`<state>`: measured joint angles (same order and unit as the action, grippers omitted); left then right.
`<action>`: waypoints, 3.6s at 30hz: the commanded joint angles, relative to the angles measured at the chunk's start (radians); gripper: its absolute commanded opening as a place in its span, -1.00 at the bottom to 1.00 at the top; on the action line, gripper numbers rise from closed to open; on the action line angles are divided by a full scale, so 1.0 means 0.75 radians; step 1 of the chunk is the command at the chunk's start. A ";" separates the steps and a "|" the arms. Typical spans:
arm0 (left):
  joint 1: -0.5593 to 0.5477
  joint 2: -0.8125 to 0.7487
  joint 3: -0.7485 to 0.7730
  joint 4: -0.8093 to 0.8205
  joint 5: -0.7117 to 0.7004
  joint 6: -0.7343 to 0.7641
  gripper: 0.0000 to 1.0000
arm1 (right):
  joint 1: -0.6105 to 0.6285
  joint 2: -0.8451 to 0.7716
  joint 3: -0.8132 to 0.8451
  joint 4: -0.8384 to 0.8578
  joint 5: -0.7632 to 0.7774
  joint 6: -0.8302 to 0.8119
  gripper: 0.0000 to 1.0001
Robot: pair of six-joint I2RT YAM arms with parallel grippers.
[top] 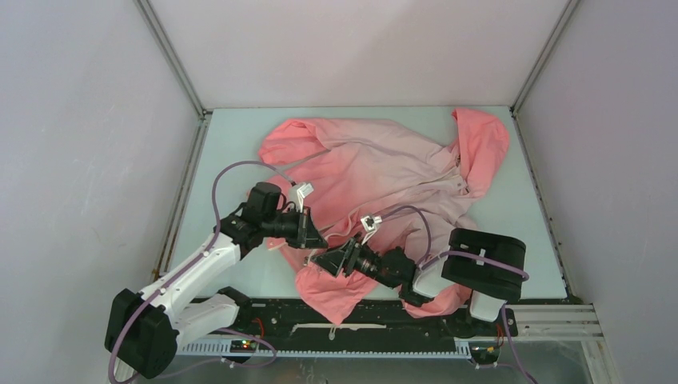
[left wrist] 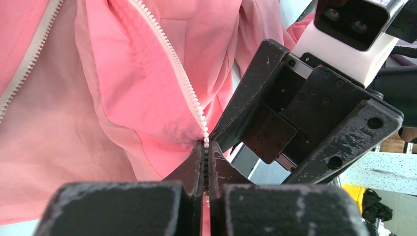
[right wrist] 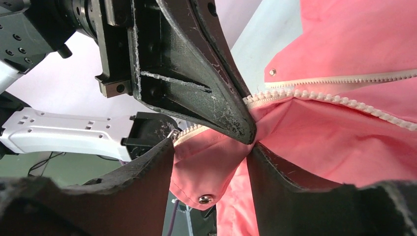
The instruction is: Zip up the jacket
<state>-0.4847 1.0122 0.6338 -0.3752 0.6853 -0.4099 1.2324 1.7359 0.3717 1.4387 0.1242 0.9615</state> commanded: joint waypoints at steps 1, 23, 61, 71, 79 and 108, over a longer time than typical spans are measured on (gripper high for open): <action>-0.012 -0.021 -0.015 0.056 0.008 0.013 -1.00 | -0.002 0.015 0.050 0.105 -0.026 0.033 0.14; -0.022 -0.020 0.006 0.026 0.032 0.007 -1.00 | -0.064 0.091 0.118 0.109 -0.195 -0.139 -0.33; 0.268 0.235 0.324 -0.500 -1.001 0.316 0.40 | -0.032 0.212 0.136 0.113 -0.285 -0.478 -1.00; 0.205 0.581 0.515 -0.587 -0.905 0.544 0.41 | -0.035 0.207 0.124 0.116 -0.339 -0.500 -1.00; 0.200 0.705 0.516 -0.586 -0.838 0.583 0.38 | -0.052 0.200 0.103 0.115 -0.382 -0.491 -1.00; 0.312 0.150 0.114 0.017 -0.033 0.128 -1.00 | -0.080 0.178 0.106 0.117 -0.180 -0.272 -1.00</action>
<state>-0.2985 1.2190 0.8101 -0.5804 0.4335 -0.1707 1.1645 1.8999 0.4496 1.4727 -0.0845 0.7139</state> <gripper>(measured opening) 0.006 0.026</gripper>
